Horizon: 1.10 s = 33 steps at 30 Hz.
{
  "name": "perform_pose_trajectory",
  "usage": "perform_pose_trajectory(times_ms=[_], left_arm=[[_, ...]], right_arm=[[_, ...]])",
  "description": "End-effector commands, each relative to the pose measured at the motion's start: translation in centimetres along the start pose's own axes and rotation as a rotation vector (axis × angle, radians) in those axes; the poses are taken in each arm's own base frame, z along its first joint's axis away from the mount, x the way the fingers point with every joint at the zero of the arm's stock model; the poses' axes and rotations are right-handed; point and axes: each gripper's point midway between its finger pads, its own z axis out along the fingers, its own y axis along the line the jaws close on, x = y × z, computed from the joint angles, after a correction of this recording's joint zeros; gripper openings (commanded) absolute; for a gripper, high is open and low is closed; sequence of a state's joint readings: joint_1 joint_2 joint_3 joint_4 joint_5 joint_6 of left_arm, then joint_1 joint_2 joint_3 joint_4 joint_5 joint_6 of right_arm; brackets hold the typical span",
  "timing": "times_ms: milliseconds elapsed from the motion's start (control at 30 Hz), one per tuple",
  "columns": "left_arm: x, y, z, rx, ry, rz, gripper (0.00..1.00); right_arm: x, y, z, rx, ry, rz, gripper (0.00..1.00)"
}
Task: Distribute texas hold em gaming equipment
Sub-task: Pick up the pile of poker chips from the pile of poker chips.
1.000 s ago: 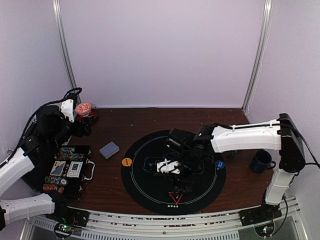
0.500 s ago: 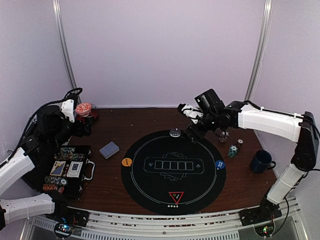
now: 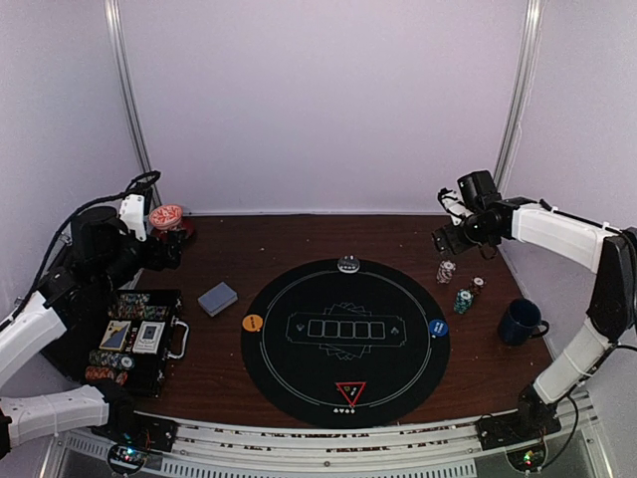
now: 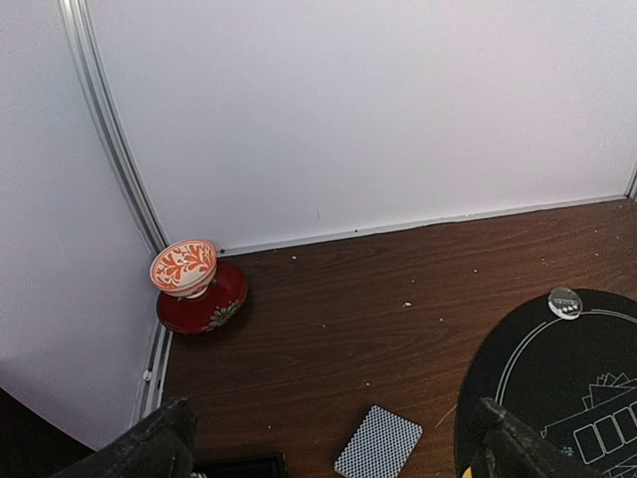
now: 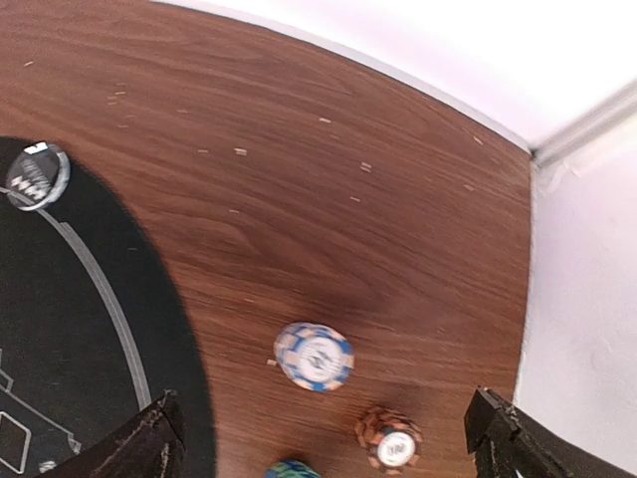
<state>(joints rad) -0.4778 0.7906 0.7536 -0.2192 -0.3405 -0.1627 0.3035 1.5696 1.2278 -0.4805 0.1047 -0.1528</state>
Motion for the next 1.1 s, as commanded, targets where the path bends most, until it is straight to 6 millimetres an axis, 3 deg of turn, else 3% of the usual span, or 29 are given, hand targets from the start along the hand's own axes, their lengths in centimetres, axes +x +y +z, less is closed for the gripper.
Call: perform_pose_trajectory(times_ms=[0, 167, 300, 500, 733, 1067], left_arm=[[-2.2, 0.9, -1.4, -0.024, -0.040, -0.102, 0.98], [-1.3, 0.8, -2.5, 0.006, -0.026, -0.184, 0.98], [0.2, 1.6, -2.5, -0.033, -0.026, -0.184, 0.98], [0.0, 1.5, -3.0, -0.017, -0.043, -0.225, 0.98], [1.2, 0.4, -2.2, 0.027, -0.021, -0.205, 0.98], [1.2, 0.5, -2.4, 0.041, -0.029, -0.223, 0.98]], right_arm=[[1.3, -2.3, -0.1, 0.026, 0.011, 0.070, 1.00], [0.9, -2.5, 1.7, 0.024, 0.018, 0.088, 1.00], [0.8, -1.1, 4.5, -0.041, 0.108, 0.095, 1.00], [1.5, -0.1, 6.9, -0.074, 0.166, 0.103, 0.98], [3.3, -0.5, 7.9, -0.030, 0.193, 0.104, 0.97], [5.5, -0.8, 9.0, -0.087, 0.239, 0.148, 0.90]])
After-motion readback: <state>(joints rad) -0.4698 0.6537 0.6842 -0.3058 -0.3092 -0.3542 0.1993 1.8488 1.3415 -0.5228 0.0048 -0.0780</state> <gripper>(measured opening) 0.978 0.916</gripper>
